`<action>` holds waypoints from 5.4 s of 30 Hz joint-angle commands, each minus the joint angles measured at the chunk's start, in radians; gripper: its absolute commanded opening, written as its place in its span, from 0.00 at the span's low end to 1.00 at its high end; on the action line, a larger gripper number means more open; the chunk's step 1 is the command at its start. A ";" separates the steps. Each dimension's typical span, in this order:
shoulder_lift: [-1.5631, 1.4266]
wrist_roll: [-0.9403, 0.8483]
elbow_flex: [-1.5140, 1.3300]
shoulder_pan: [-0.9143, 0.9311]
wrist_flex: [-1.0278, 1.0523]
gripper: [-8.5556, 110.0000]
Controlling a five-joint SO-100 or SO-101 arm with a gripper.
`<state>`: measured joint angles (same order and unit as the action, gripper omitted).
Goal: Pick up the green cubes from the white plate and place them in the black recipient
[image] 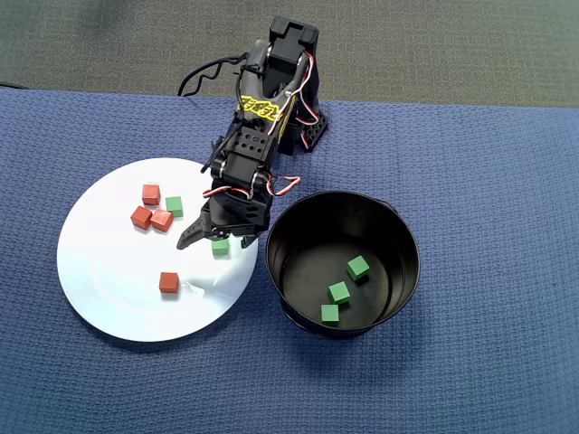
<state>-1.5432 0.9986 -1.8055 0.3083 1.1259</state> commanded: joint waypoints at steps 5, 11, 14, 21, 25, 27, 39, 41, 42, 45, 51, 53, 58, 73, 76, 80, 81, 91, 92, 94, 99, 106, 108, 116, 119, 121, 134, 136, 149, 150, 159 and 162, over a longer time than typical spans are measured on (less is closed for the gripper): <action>0.015 -0.040 -0.023 0.037 -0.005 0.46; 0.038 -0.052 -0.041 0.032 -0.026 0.45; 0.046 -0.058 -0.060 0.034 -0.063 0.45; 0.060 -0.078 -0.066 0.037 -0.084 0.44; 0.066 -0.089 -0.072 0.038 -0.101 0.41; 0.069 -0.095 -0.078 0.038 -0.117 0.38; 0.074 -0.118 -0.095 0.023 -0.135 0.24; 0.074 -0.115 -0.097 0.020 -0.132 0.26; 0.069 -0.112 -0.103 0.020 -0.132 0.26; 0.060 -0.109 -0.115 0.029 -0.132 0.26; 0.037 -0.104 -0.146 0.038 -0.130 0.30; 0.028 -0.101 -0.153 0.041 -0.132 0.30; 0.018 -0.100 -0.169 0.046 -0.138 0.29; -0.008 -0.104 -0.192 0.048 -0.133 0.24; -0.005 -0.109 -0.187 0.049 -0.133 0.18; -0.002 -0.112 -0.184 0.049 -0.133 0.16; 0.000 -0.112 -0.184 0.049 -0.137 0.15; 0.002 -0.124 -0.167 0.054 -0.120 0.09; 0.002 -0.126 -0.158 0.055 -0.103 0.08; -0.003 -0.132 -0.126 0.061 -0.049 0.07; -0.037 -0.127 0.023 0.091 0.184 0.07; -0.104 -0.077 0.288 0.109 0.506 0.07; -0.110 -0.075 0.382 0.075 0.603 0.07; -0.100 -0.011 0.703 -0.230 0.689 0.07; -0.072 -0.009 0.776 -0.362 0.644 0.07; -0.057 -0.012 0.779 -0.436 0.581 0.07; 0.060 -0.135 0.566 -0.528 0.249 0.40; 0.020 -0.149 0.558 -0.477 0.236 0.39; -0.259 -0.331 0.532 -0.107 0.563 0.34; -0.275 -0.351 0.489 -0.084 0.561 0.34; -0.281 -0.433 0.202 0.051 0.492 0.35; -0.262 -0.410 0.109 0.066 0.408 0.35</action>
<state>-1.7948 0.5875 -1.6291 0.3405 1.6076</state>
